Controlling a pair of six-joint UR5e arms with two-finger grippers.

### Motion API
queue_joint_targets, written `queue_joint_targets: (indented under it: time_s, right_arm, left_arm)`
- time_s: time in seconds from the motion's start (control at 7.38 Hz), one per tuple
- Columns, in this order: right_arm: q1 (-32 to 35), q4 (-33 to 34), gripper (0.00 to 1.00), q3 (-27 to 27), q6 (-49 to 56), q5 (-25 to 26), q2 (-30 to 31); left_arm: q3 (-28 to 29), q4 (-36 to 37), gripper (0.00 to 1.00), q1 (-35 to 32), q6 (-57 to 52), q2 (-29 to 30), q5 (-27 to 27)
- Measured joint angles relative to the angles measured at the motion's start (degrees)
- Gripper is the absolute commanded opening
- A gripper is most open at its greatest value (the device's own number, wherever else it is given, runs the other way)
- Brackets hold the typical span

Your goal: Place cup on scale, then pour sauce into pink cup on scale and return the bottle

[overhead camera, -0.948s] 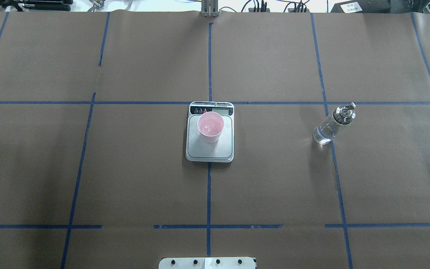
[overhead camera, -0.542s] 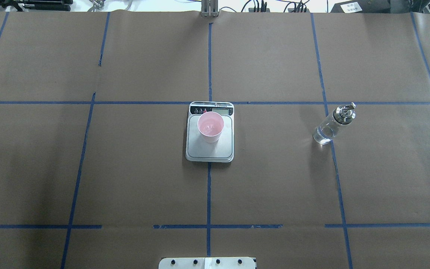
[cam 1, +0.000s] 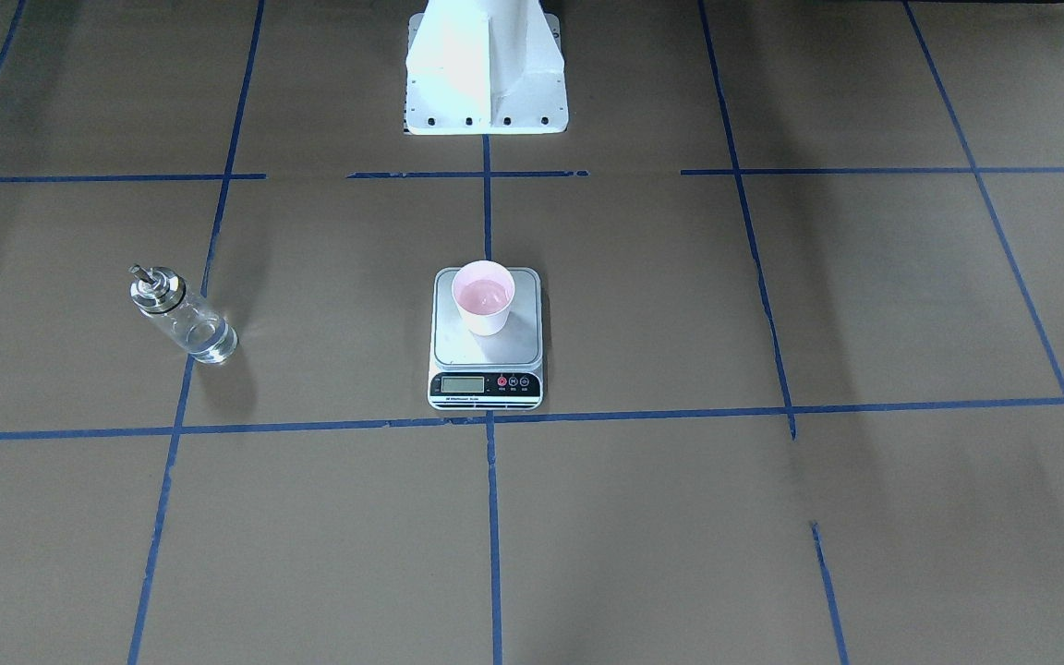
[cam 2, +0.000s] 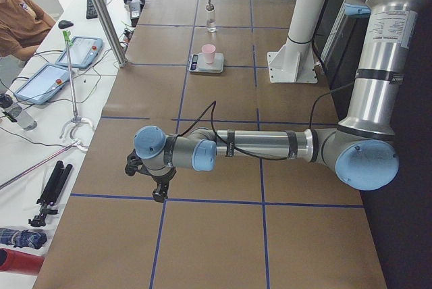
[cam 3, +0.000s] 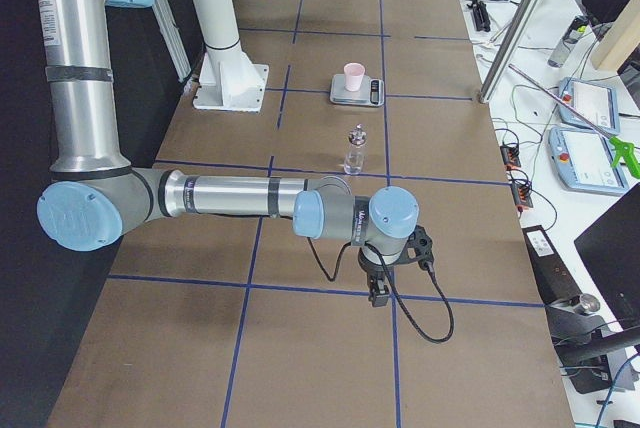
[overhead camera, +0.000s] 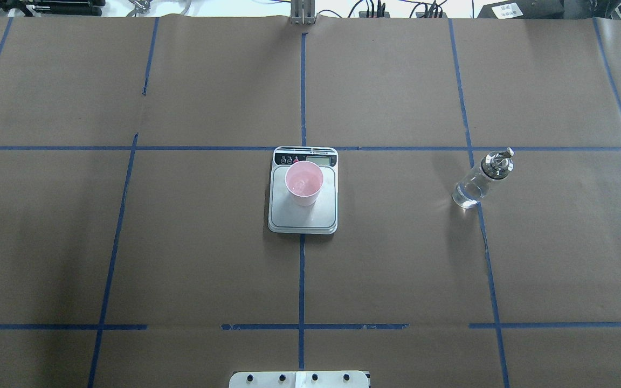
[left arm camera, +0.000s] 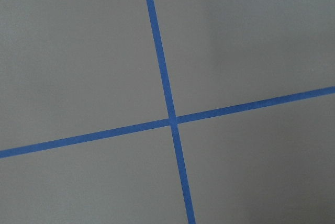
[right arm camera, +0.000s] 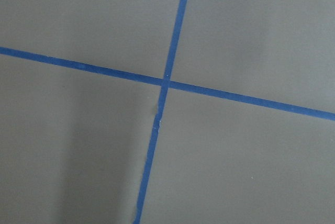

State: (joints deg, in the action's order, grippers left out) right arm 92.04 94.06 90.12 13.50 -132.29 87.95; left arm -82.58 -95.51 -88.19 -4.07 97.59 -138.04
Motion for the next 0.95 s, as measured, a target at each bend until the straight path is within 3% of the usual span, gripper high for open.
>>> queue_joint_targets:
  time_s: [0.27,0.68,0.95]
  right_arm:
    - [0.18,0.28,1.0,1.95,-1.15,2.25,0.76]
    - [-0.28,1.26,1.0,2.94,-3.53,2.48,0.82]
    - [-0.57,1.6,1.0,2.76,-3.71,2.72,0.75]
  left_arm:
    - [-1.76,1.42,1.0,-0.1,1.8,0.32,0.4]
    - [-8.85,8.54,1.0,-0.92,1.44,-2.83,0.42]
    - [-11.26,9.52,1.0,-3.62,1.6,-4.95,4.15]
